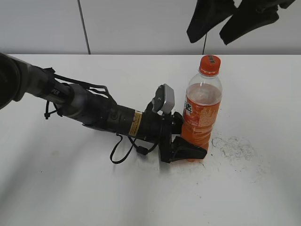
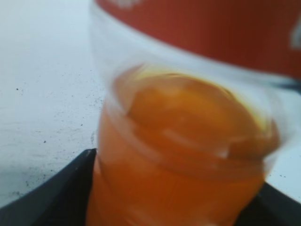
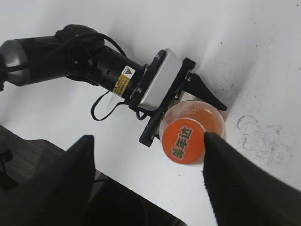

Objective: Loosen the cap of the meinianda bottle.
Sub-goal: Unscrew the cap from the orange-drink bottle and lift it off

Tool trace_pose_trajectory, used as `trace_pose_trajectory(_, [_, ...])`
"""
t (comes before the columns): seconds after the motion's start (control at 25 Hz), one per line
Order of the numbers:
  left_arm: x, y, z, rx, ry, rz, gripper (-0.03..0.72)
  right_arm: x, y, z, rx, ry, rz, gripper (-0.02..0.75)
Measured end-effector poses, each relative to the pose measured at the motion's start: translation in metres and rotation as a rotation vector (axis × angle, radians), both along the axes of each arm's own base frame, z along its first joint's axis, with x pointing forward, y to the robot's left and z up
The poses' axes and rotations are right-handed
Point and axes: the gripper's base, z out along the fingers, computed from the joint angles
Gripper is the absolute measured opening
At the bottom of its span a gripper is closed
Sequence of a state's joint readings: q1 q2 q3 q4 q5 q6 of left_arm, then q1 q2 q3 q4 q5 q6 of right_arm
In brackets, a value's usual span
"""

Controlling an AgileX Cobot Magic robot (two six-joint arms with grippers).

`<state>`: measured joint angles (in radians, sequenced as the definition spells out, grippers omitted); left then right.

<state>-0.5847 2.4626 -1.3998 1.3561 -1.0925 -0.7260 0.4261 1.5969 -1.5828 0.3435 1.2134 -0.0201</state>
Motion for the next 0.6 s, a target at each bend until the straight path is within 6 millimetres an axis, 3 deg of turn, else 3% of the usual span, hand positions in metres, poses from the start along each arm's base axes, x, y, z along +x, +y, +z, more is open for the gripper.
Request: trace_pose_trajectory(0.6, [0.000,0.000,0.000,0.000,0.000,-0.001,0.566,0.015,-0.004,-0.025,-0.141,0.010,-0.003,0.526])
